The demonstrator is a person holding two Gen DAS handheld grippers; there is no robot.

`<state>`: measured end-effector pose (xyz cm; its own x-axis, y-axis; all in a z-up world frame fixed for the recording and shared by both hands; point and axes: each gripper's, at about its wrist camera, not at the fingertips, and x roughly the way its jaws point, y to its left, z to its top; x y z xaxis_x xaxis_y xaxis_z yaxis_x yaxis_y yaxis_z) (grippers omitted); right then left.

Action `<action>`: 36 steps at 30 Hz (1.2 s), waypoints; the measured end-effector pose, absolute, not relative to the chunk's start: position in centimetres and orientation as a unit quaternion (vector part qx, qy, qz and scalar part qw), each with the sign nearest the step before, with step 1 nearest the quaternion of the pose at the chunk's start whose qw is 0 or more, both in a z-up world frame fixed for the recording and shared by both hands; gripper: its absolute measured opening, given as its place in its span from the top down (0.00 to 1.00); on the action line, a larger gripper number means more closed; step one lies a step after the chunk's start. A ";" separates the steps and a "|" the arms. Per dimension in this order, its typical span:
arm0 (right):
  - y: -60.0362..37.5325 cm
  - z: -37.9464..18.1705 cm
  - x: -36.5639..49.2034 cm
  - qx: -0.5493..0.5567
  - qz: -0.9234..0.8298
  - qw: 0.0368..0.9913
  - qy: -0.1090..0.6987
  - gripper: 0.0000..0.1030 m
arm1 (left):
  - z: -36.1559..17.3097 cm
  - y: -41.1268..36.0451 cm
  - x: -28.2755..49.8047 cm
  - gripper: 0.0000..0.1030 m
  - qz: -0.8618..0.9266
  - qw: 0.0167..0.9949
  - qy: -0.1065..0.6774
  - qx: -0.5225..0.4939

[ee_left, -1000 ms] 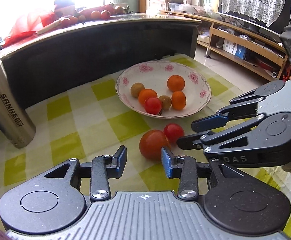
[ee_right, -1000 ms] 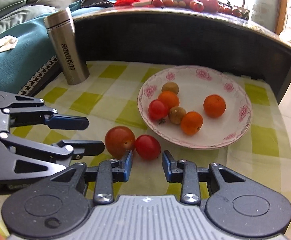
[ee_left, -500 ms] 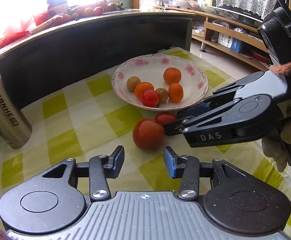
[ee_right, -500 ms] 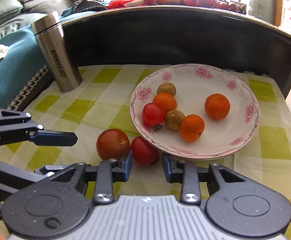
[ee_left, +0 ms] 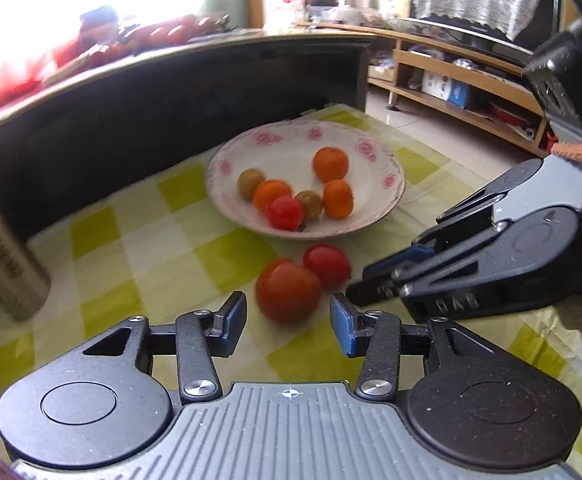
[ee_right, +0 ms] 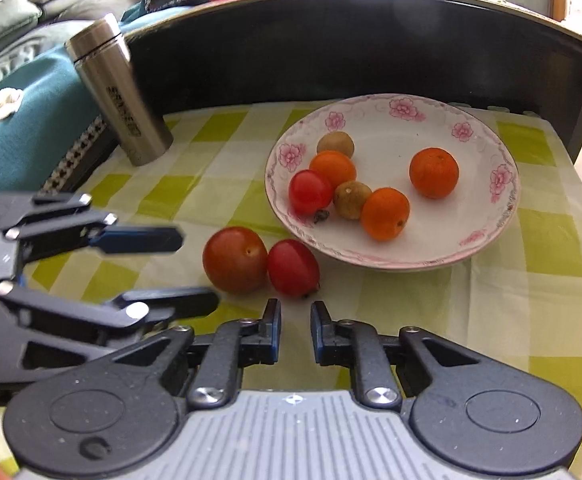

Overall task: Organize fruits
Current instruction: 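Grasp the large red tomato with the left gripper while the right grasps the cherry tomato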

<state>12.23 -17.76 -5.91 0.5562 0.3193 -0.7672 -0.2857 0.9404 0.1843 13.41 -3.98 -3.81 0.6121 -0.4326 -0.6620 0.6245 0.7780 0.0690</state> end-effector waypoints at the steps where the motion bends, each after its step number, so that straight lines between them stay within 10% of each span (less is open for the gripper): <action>1: -17.8 -5.8 12.1 0.017 0.169 0.883 0.437 0.78 | -4.0 -4.4 13.5 0.46 -0.301 0.886 0.316 0.156; 36: -13.9 -6.8 13.6 -0.029 0.119 0.912 0.391 0.54 | -4.7 -1.1 12.5 0.51 -0.277 0.860 0.412 0.119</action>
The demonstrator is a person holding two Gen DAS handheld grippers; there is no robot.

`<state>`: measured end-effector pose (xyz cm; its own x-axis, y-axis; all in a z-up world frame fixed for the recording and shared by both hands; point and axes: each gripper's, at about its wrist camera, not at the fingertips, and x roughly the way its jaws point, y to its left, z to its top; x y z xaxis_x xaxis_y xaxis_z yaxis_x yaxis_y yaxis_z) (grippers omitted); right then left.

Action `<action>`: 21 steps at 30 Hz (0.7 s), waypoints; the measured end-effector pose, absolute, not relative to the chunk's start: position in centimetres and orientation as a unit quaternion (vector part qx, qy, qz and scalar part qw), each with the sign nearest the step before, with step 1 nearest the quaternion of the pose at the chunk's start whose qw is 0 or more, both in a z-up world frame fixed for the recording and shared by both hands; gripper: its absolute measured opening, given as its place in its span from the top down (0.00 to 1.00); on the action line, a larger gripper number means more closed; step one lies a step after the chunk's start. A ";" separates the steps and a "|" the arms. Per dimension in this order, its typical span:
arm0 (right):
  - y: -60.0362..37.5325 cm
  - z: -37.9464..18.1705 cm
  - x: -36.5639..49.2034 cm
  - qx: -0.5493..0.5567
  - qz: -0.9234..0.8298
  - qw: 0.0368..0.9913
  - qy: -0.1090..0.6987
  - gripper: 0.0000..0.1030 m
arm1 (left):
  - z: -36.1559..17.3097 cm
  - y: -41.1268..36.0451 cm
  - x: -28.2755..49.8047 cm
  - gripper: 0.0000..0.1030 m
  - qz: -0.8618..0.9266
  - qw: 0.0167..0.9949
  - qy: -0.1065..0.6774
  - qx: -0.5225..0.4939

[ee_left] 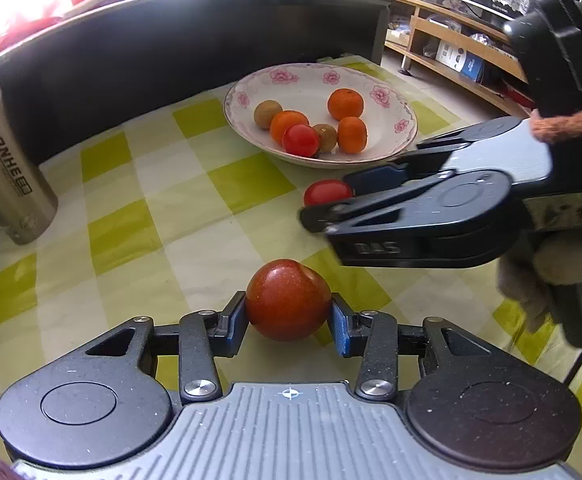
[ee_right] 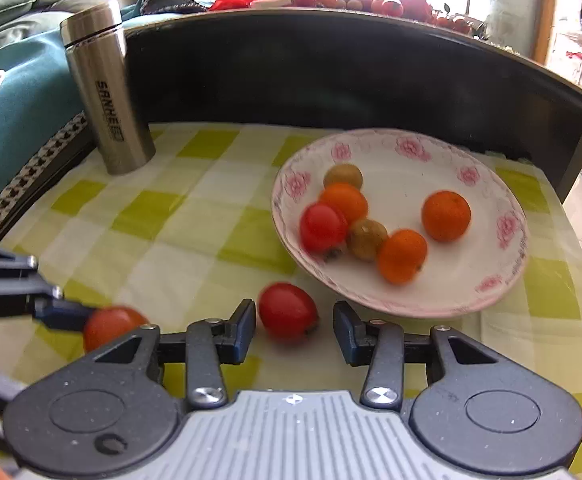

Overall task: Organize fruits
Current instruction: 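Grasp the large red tomato with the left gripper while the right grasps the cherry tomato, then carry both tomatoes over the bowl and open both grippers to drop them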

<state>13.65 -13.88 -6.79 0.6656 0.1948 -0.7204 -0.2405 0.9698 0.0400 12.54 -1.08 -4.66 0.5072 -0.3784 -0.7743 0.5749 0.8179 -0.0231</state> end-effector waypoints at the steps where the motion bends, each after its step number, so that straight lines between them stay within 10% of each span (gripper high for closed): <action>1: -13.6 -6.8 13.8 -0.030 0.116 0.913 0.391 0.55 | -4.6 -1.0 12.5 0.51 -0.277 0.859 0.414 0.117; 21: -17.4 -5.3 4.3 -0.054 0.043 0.895 0.441 0.64 | -6.2 -4.1 7.7 0.50 -0.331 0.855 0.365 0.162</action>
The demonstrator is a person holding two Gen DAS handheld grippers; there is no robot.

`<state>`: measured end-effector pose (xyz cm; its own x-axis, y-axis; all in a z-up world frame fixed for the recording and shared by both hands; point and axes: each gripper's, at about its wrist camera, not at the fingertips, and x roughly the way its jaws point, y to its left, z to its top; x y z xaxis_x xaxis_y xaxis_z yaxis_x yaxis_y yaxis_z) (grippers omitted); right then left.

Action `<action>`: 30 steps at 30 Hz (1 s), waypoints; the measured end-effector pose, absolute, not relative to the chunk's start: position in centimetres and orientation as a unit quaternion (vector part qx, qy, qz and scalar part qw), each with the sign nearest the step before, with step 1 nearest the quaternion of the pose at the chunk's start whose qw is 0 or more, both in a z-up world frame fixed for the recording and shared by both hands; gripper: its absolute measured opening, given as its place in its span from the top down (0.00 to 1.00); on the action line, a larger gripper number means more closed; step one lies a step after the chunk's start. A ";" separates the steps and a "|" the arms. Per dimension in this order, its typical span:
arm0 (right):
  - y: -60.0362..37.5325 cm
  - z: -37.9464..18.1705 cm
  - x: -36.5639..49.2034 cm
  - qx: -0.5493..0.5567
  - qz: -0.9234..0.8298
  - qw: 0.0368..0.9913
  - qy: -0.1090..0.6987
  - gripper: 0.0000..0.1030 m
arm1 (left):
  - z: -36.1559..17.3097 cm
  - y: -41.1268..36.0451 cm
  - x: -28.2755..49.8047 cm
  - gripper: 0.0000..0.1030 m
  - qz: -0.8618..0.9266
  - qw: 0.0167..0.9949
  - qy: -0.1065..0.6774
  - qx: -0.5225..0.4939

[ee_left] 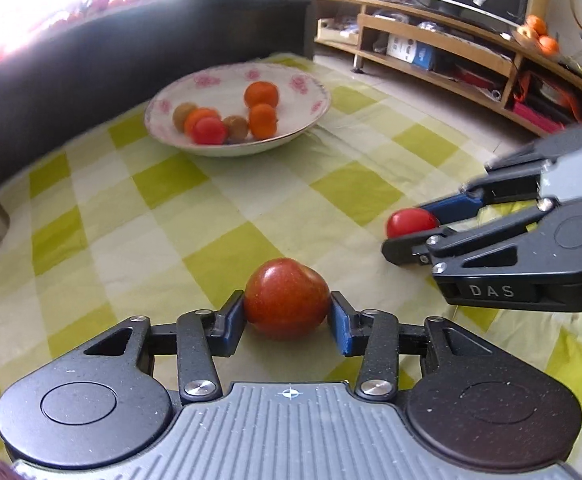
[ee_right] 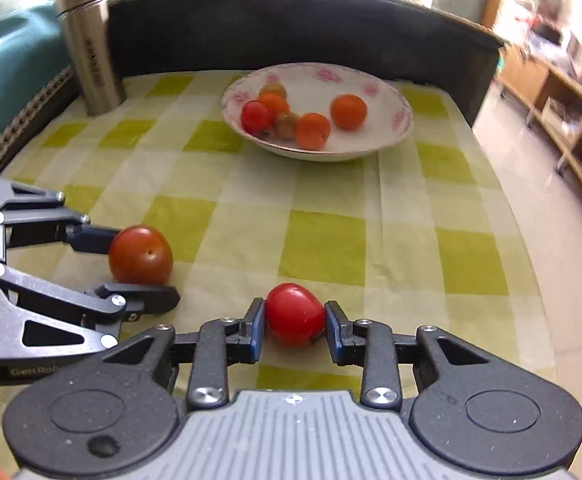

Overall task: Organize fruits
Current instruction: 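Carry both tomatoes over the bowl and open both grippers to drop them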

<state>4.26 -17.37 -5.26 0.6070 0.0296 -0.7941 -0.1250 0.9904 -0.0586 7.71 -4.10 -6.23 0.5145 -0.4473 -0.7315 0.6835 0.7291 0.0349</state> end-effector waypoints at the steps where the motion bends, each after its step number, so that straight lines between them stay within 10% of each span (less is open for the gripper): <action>1: -17.2 -5.3 4.3 -0.061 0.050 0.896 0.437 0.64 | -6.3 -4.3 7.6 0.46 -0.330 0.856 0.361 0.166; 9: -18.0 -5.3 4.1 -0.052 0.076 0.897 0.432 0.57 | -6.5 -4.9 6.7 0.35 -0.308 0.870 0.335 0.191; 15: -18.4 -4.8 4.4 -0.041 0.076 0.890 0.447 0.67 | -6.1 -5.9 5.9 0.51 -0.283 0.873 0.337 0.209; 30: -18.5 0.1 3.8 -0.015 0.060 0.906 0.420 0.67 | -1.2 -6.0 5.4 0.51 -0.278 0.891 0.316 0.172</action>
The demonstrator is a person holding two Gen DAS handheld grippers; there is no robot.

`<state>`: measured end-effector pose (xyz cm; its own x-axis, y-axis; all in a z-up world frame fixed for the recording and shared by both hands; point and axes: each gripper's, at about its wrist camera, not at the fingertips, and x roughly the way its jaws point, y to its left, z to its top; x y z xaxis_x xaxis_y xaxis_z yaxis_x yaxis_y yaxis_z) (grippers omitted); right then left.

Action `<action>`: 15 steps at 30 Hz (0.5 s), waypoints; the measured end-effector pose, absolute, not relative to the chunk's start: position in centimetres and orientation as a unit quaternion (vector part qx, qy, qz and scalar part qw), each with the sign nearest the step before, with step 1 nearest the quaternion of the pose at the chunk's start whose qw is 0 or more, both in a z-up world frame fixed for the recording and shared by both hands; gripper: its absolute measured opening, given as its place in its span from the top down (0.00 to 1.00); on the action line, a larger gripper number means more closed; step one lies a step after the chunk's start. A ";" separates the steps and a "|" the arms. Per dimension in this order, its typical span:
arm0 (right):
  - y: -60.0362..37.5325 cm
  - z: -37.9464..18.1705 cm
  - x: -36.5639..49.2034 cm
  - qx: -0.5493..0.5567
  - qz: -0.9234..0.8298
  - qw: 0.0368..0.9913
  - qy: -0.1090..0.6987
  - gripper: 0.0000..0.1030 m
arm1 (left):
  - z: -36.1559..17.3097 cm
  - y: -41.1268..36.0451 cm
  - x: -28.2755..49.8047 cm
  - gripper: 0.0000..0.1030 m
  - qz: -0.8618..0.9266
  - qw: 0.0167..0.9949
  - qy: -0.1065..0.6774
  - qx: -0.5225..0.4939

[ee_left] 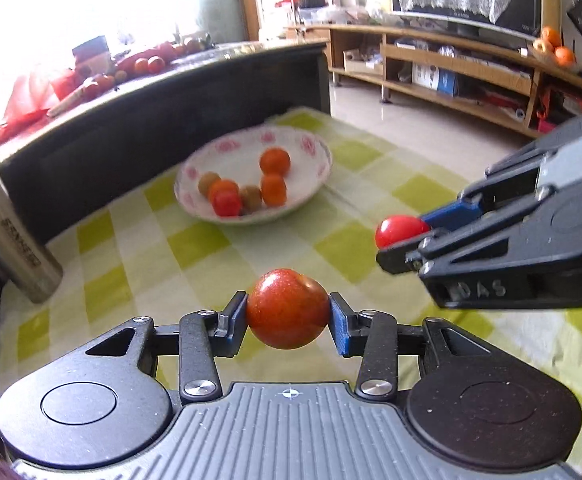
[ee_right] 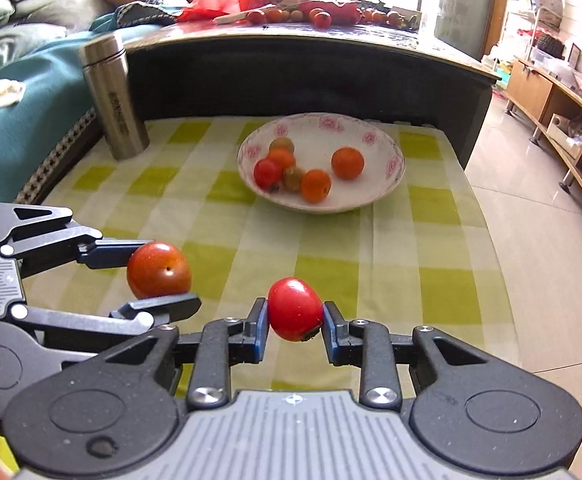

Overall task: Organize fruits
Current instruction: 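Carry both tomatoes over the bowl and open both grippers to drop them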

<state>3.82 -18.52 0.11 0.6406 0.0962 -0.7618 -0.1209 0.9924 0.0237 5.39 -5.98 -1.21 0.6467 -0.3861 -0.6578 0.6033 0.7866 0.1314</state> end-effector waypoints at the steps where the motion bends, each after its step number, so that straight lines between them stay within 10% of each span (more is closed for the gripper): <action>1: -18.6 0.2 4.3 -0.008 0.059 0.906 0.419 0.67 | -1.1 -6.1 5.9 0.51 -0.279 0.892 0.314 0.168; 15: -20.9 0.5 12.8 0.036 0.046 0.914 0.402 0.67 | -0.2 -9.2 13.4 0.51 -0.272 0.901 0.291 0.172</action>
